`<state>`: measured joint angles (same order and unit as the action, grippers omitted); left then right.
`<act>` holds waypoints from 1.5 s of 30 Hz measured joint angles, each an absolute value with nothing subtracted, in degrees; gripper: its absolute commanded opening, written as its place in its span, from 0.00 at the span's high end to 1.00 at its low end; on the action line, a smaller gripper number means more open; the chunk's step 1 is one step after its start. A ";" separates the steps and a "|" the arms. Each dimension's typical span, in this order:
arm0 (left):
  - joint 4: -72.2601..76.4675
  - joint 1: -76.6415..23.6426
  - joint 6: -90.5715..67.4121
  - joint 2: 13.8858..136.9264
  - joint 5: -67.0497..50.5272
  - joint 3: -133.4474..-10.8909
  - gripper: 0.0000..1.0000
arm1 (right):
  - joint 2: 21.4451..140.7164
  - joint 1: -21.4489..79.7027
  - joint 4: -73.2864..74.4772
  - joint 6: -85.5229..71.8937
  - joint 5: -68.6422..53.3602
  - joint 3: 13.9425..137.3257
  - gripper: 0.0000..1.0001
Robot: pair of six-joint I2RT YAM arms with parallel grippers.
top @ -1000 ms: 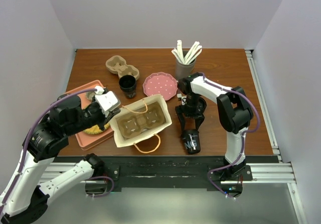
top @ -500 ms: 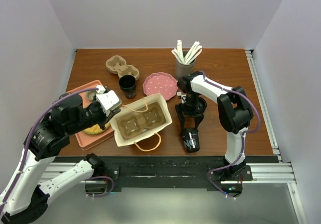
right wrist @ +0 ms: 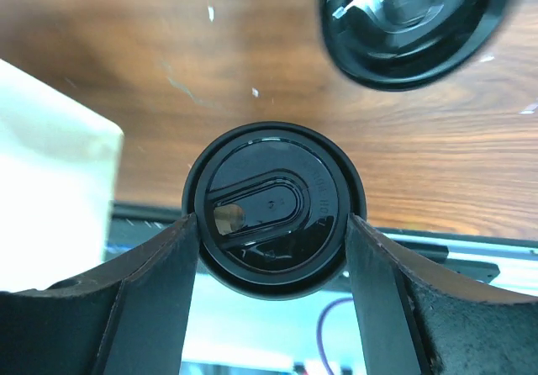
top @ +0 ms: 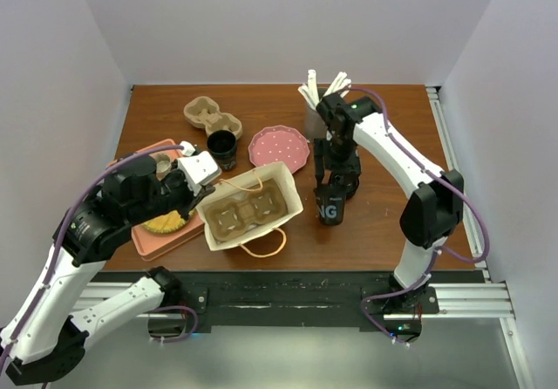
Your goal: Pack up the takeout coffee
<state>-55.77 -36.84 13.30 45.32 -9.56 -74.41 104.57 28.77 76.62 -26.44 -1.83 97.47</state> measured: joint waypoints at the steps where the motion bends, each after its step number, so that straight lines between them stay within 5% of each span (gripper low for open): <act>1: -55.77 -36.86 13.30 45.63 -9.58 -74.46 1.00 | 103.81 28.36 76.73 -27.46 -0.67 99.09 0.57; 15: -54.50 -37.60 13.17 49.12 -11.53 -76.31 1.00 | 102.17 21.54 68.53 -31.46 31.66 109.95 0.58; 27: -53.78 -37.67 13.08 52.23 -12.84 -79.44 1.00 | 95.35 16.29 31.31 -26.85 42.61 76.66 0.57; 45: -51.00 -37.69 12.99 53.89 -13.89 -78.83 1.00 | 89.93 16.21 28.75 -38.72 42.59 66.76 0.26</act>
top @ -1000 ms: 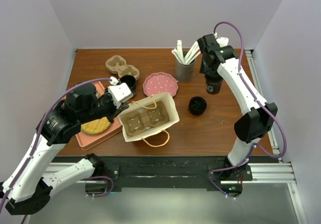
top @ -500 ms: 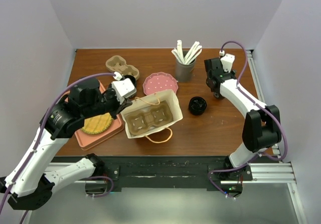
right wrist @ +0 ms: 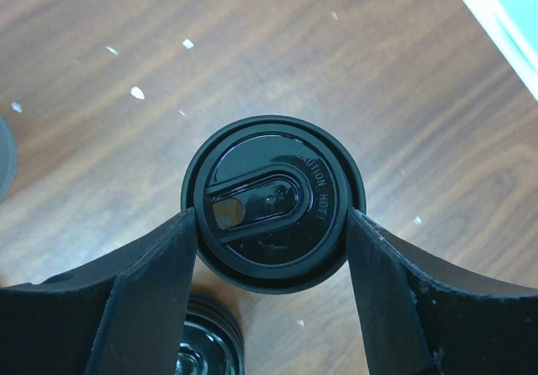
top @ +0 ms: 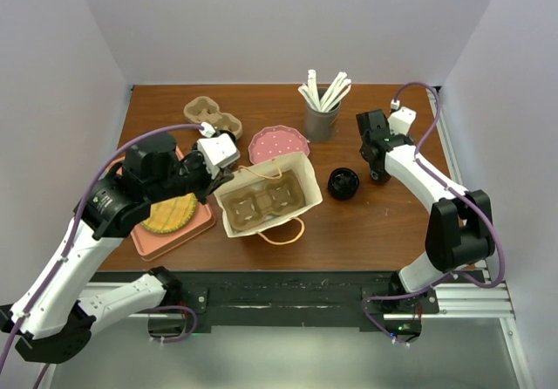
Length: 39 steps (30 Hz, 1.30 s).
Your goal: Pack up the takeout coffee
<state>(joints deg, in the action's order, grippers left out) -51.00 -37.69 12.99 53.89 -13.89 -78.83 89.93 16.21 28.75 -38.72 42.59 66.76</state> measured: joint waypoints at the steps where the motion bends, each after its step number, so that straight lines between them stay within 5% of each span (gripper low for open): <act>1: -50.87 -37.69 12.97 53.89 -13.93 -78.70 1.00 | 89.93 16.23 29.89 -39.59 42.52 66.76 0.24; 7: -50.15 -37.69 12.75 53.39 -14.13 -77.43 1.00 | 89.93 16.23 36.64 -42.76 42.28 67.02 0.02; 19: -48.01 -37.69 12.62 51.51 -14.59 -75.16 1.00 | 92.99 16.23 51.77 -44.05 39.64 75.59 0.03; 39: -47.66 -37.69 12.62 50.98 -14.66 -75.09 1.00 | 94.43 11.66 53.76 -39.27 31.97 77.58 0.03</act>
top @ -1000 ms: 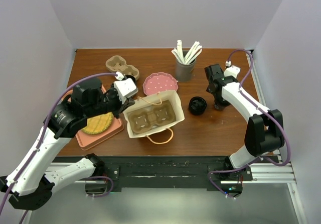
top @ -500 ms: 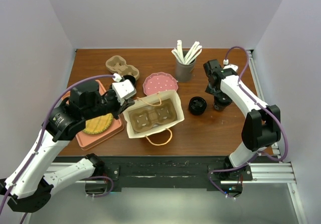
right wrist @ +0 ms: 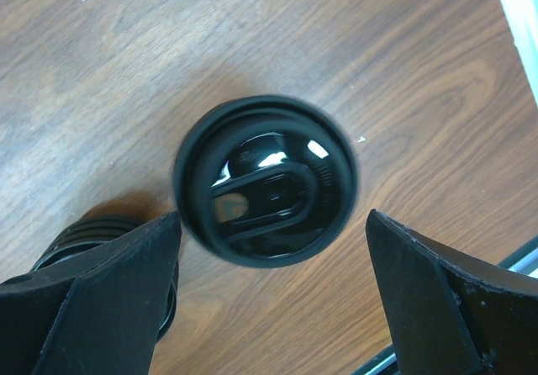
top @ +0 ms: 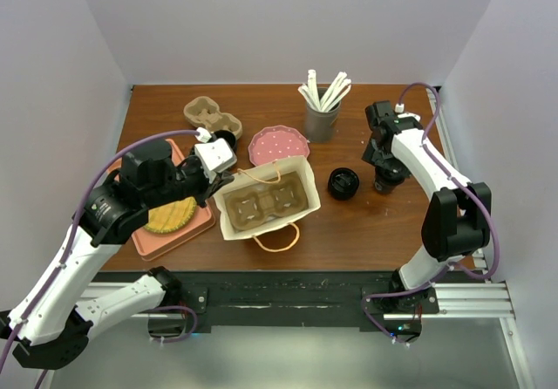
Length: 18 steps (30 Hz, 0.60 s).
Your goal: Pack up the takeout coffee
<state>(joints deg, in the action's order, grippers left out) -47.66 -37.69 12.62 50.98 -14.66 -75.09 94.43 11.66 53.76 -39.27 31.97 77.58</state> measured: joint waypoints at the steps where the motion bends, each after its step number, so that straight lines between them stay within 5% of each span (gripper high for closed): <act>1: -47.64 -37.69 12.62 50.98 -14.68 -75.09 1.00 | 94.43 11.55 53.58 -38.89 31.51 77.58 0.03; 18: -47.64 -37.69 12.64 51.96 -14.76 -75.09 1.00 | 94.17 7.22 50.87 -34.41 25.82 77.58 0.07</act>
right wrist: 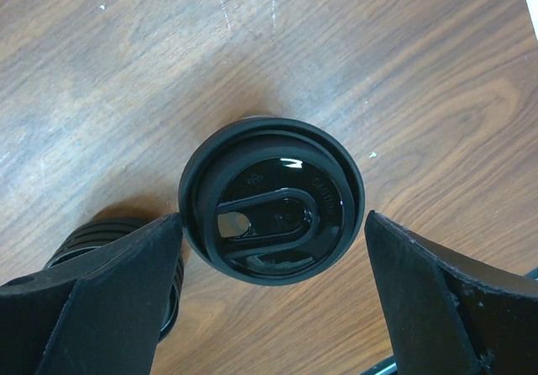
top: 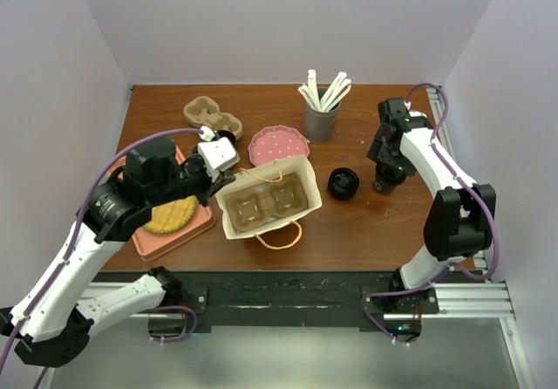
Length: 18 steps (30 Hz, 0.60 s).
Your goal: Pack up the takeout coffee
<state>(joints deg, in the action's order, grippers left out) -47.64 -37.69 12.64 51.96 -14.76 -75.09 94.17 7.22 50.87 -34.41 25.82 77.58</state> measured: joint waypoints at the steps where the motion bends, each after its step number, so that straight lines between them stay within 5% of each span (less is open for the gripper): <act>1: -47.62 -37.69 12.64 52.10 -14.76 -75.09 1.00 | 94.15 6.90 50.76 -34.24 25.65 77.58 0.08; 18: -47.59 -37.69 12.69 53.06 -15.05 -75.09 1.00 | 94.13 5.13 48.42 -33.01 22.52 77.32 0.17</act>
<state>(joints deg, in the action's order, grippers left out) -47.59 -37.69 12.69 53.06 -15.05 -75.09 94.13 5.13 48.42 -33.01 22.52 77.32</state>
